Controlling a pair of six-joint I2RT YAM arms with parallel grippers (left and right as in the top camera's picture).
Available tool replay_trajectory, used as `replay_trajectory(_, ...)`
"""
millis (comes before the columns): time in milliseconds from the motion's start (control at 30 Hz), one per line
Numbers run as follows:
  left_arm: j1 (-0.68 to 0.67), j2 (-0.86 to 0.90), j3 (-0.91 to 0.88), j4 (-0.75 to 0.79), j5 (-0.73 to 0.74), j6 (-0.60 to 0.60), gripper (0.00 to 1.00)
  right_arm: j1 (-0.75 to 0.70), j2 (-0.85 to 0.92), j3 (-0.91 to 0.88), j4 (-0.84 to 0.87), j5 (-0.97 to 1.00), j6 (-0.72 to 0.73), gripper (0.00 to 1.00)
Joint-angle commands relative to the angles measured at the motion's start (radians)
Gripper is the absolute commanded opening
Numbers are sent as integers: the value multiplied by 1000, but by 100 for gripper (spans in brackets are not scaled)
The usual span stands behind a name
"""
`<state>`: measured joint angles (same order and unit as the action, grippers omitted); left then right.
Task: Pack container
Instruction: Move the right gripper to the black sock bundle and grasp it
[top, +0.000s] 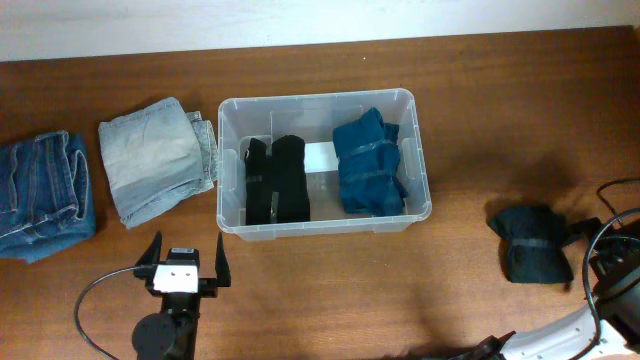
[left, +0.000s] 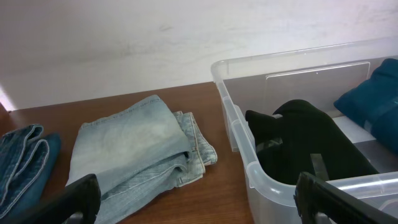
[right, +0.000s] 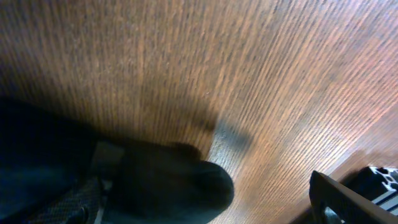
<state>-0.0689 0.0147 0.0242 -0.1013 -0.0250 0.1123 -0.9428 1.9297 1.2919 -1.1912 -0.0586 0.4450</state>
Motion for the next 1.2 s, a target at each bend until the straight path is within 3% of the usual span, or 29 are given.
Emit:
replay_trajectory(0, 6, -9, -7, 3, 11, 10, 100, 0, -10, -9, -1, -45, -8, 99)
replay_trajectory(200, 6, -9, -7, 3, 11, 10, 100, 0, -10, -40, 33, -149, -93, 99)
replay_trajectory(433, 6, -9, -6, 3, 11, 10, 100, 0, -10, -51, 56, -150, -98, 99)
replay_trajectory(733, 6, -9, -7, 3, 11, 10, 100, 1, -10, -216, 210, -186, -97, 82)
replay_trajectory(800, 6, -9, -7, 3, 11, 10, 100, 1, -10, -237, 232, -213, -98, 76)
replay_trajectory(967, 6, -9, -7, 3, 11, 10, 100, 1, -11, -230, 238, -297, -165, 29)
replay_trajectory(1033, 6, -9, -6, 3, 11, 10, 100, 1, -11, -219, 236, -328, -180, 16)
replay_trajectory(1167, 6, -9, -7, 3, 11, 10, 100, 1, -16, -174, 201, -332, -181, 12)
